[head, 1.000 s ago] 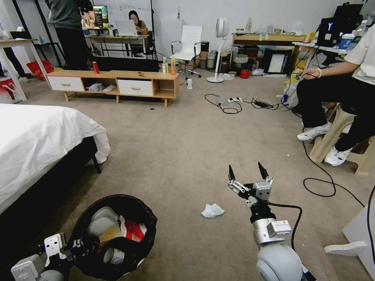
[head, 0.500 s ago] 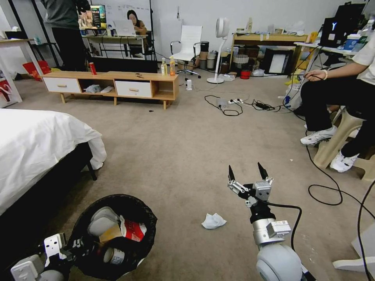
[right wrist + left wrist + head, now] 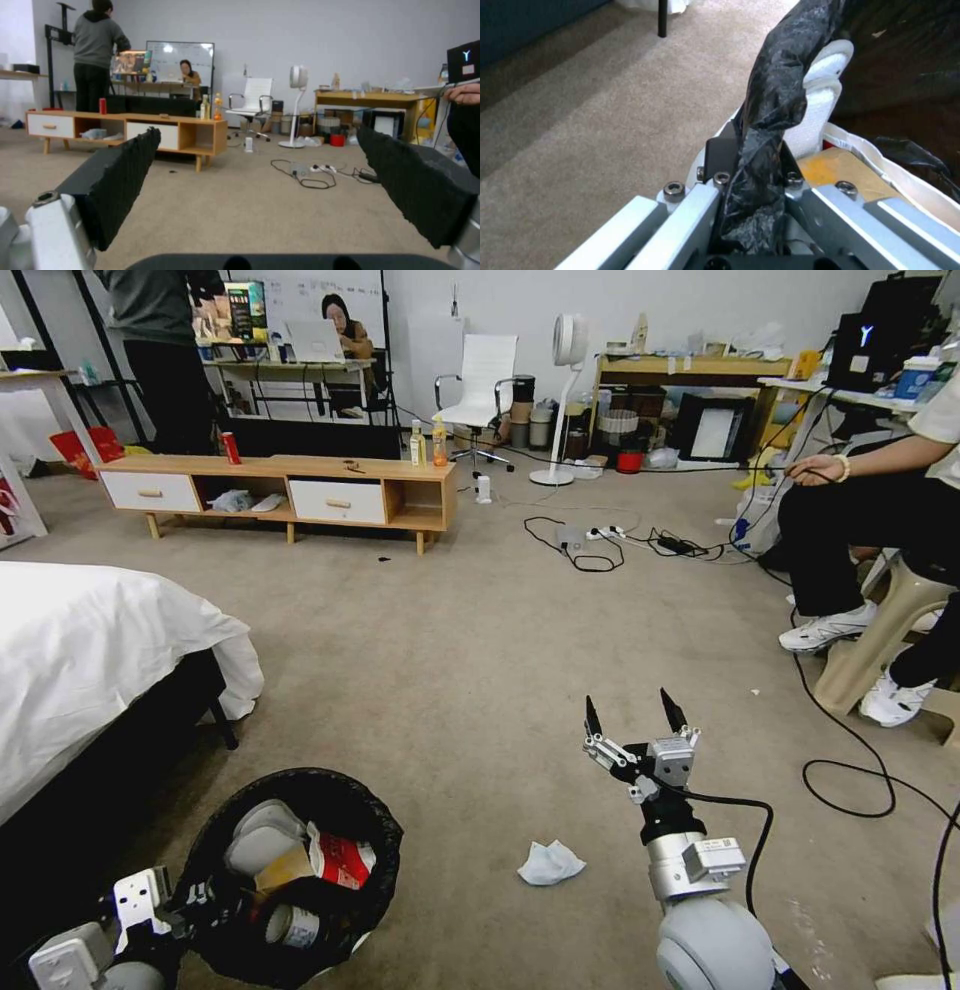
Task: Pick up the trash bin and place the garbage on the floor into it.
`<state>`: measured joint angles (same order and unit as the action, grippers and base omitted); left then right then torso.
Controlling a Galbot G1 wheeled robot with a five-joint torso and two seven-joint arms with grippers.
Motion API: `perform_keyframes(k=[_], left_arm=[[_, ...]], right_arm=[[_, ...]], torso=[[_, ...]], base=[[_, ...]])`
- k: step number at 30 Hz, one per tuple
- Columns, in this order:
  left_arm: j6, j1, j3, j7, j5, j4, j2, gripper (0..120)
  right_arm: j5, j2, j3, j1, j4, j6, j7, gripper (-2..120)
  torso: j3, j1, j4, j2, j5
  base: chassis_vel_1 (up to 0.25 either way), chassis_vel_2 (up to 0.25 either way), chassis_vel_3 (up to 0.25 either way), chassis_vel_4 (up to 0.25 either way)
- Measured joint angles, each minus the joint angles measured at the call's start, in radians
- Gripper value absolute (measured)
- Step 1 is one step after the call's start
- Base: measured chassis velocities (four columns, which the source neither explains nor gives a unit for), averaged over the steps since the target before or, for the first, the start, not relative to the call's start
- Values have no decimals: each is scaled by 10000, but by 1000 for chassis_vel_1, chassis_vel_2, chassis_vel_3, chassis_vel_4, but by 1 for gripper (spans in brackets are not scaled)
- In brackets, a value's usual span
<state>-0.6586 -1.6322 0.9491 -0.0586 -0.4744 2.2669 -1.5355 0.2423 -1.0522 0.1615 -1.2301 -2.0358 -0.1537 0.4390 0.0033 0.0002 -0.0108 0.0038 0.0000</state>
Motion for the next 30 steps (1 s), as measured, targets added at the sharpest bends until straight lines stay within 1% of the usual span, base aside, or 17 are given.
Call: perform_keyframes(k=[12,30], left_arm=[[4,-58,-12,2,12,66,-4,2],[16,-63,-2,16,16,87,-13,2]], right_arm=[[-20,40,68,-89,-55,-41,-76,100],[-65,9,78,-79,10,-60,-117,100]], torso=[[-3,-1,-1,3,0],[0,-1,-1,2,-1]], base=[[-5,4,3,-4],[-112,116,114,-114]])
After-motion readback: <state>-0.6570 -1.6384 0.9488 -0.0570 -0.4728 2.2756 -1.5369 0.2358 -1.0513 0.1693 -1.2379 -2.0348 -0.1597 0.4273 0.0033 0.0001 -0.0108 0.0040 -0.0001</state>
